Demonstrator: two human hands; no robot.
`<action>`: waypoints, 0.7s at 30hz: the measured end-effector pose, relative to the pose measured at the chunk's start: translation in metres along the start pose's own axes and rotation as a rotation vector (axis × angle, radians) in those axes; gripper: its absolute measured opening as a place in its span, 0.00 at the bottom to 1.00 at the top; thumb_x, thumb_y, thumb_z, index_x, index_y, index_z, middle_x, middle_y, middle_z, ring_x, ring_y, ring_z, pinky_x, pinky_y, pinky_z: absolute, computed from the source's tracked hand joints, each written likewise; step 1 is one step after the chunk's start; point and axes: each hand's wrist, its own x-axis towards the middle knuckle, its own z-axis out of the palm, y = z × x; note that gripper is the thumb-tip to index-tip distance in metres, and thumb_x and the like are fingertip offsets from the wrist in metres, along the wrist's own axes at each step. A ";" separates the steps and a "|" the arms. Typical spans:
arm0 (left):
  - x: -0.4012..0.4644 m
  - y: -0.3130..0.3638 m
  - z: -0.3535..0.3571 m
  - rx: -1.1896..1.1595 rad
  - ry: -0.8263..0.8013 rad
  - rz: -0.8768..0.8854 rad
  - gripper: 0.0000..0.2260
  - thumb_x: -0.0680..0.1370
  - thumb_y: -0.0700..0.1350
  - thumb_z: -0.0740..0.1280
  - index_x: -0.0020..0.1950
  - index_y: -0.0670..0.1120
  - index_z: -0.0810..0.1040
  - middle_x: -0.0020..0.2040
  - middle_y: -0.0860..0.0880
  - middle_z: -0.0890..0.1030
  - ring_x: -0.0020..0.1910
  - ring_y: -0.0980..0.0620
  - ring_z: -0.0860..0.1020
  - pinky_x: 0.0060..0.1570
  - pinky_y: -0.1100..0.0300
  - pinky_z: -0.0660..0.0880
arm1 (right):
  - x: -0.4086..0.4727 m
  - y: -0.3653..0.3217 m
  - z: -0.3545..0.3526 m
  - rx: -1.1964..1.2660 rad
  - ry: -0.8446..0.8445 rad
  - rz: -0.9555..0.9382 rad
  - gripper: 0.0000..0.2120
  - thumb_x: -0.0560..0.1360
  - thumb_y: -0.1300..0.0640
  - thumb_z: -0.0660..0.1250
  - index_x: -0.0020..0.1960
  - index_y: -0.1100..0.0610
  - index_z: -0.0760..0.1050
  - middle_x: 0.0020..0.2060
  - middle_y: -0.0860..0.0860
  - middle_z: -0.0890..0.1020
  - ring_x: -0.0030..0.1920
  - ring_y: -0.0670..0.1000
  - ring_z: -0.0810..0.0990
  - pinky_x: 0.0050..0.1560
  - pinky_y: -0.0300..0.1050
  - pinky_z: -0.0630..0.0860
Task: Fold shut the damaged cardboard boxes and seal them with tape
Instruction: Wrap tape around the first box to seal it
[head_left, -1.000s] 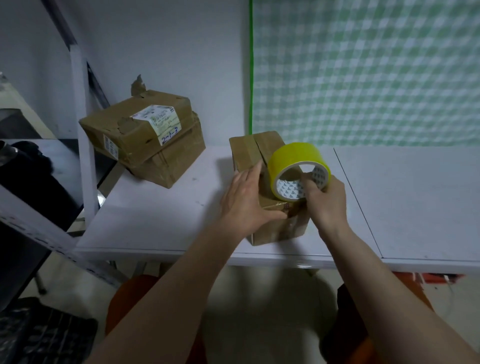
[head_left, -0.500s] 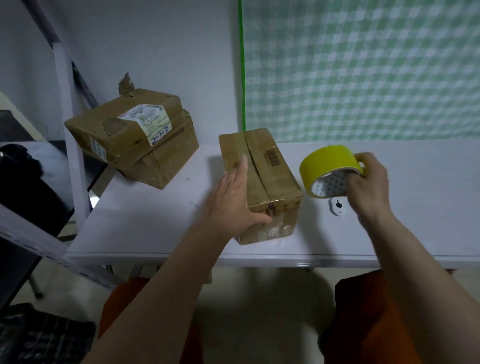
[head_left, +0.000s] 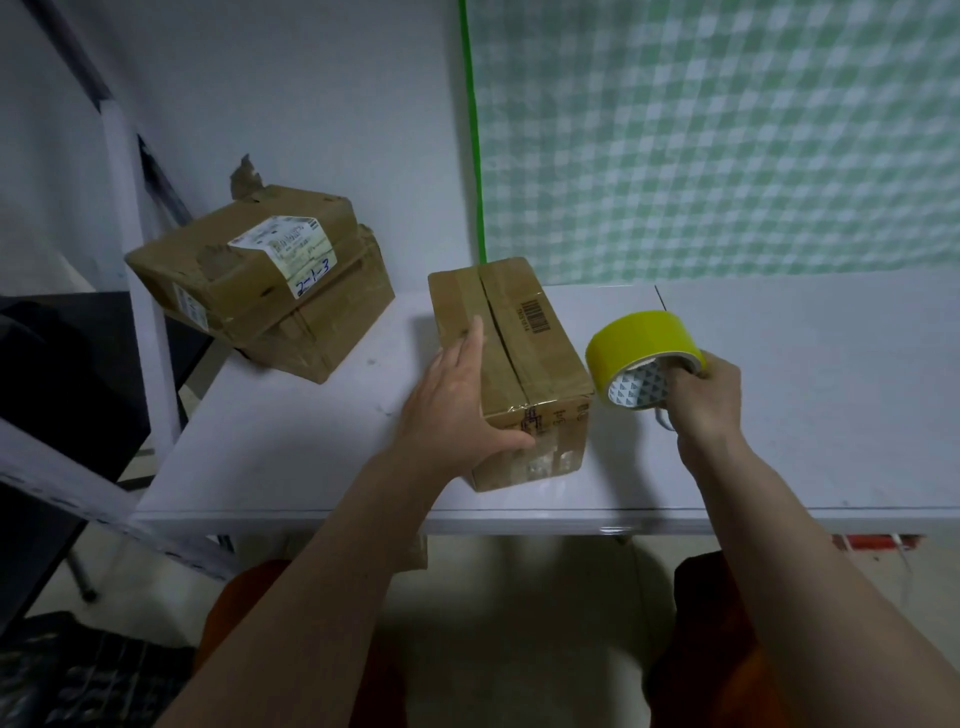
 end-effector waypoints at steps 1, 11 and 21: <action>0.000 0.000 0.000 0.001 0.000 0.000 0.59 0.62 0.60 0.78 0.78 0.53 0.39 0.77 0.53 0.57 0.75 0.51 0.57 0.71 0.47 0.60 | 0.001 0.004 0.000 -0.004 -0.002 0.023 0.14 0.74 0.68 0.59 0.33 0.55 0.71 0.31 0.51 0.73 0.38 0.51 0.72 0.39 0.43 0.69; 0.001 -0.002 0.001 0.005 0.000 0.022 0.58 0.63 0.60 0.78 0.78 0.54 0.39 0.78 0.53 0.53 0.76 0.51 0.54 0.72 0.46 0.59 | -0.003 0.014 0.003 0.029 -0.031 0.175 0.09 0.74 0.65 0.66 0.36 0.57 0.76 0.36 0.56 0.77 0.42 0.56 0.77 0.49 0.62 0.78; -0.001 -0.010 0.003 -0.018 0.010 0.056 0.57 0.65 0.61 0.76 0.77 0.55 0.37 0.79 0.53 0.51 0.77 0.50 0.52 0.73 0.44 0.57 | -0.020 0.024 0.013 0.265 -0.091 0.351 0.06 0.74 0.63 0.67 0.50 0.64 0.76 0.41 0.60 0.79 0.41 0.56 0.80 0.45 0.54 0.79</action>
